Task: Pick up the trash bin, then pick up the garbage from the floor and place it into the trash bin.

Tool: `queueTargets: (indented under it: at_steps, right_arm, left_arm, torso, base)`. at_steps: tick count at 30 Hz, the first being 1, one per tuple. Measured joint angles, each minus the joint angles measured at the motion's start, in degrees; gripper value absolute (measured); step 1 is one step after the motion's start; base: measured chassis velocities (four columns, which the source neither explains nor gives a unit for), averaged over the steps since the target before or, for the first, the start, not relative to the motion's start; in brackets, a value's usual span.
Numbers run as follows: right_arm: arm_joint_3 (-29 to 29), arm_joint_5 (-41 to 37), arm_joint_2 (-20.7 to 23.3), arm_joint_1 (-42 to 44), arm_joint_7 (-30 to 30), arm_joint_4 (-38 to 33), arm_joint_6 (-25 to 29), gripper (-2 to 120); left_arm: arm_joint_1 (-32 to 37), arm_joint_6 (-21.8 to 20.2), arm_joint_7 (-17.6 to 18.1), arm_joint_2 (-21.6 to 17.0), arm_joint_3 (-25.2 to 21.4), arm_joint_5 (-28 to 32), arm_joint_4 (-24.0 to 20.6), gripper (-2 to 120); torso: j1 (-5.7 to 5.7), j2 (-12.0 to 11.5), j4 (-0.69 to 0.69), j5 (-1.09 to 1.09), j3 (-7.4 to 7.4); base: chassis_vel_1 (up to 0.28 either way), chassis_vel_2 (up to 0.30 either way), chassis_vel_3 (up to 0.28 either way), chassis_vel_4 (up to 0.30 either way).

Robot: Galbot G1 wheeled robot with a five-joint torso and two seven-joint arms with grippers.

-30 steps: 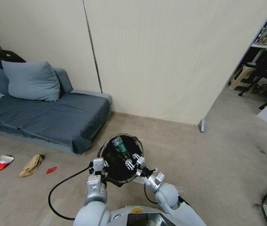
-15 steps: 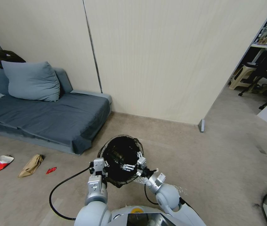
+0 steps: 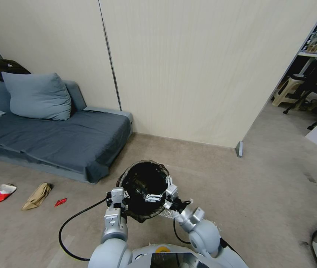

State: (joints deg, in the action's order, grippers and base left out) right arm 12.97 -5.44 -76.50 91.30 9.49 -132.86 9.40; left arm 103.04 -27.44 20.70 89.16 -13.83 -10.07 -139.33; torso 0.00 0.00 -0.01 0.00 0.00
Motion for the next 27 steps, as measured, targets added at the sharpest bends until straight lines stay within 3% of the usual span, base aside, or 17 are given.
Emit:
queueTargets:
  at_steps: [13,27]
  right_arm:
    - [7.3,7.0,-10.9,7.6,-7.4,1.6,5.3,100]
    - [9.6,6.0,-11.6,8.6,-7.5,4.2,7.2,100]
  left_arm:
    - [0.3,1.0,0.2,-0.6,-1.8,1.1,-0.4,1]
    - [0.3,1.4,0.5,-0.5,-1.7,2.1,-0.5,1]
  torso:
    - [0.0,0.0,0.0,0.0,0.0]
    - [0.0,0.0,0.01,0.0,0.0]
  base:
    - [0.0,0.0,0.0,0.0]
    - [0.0,0.0,0.0,0.0]
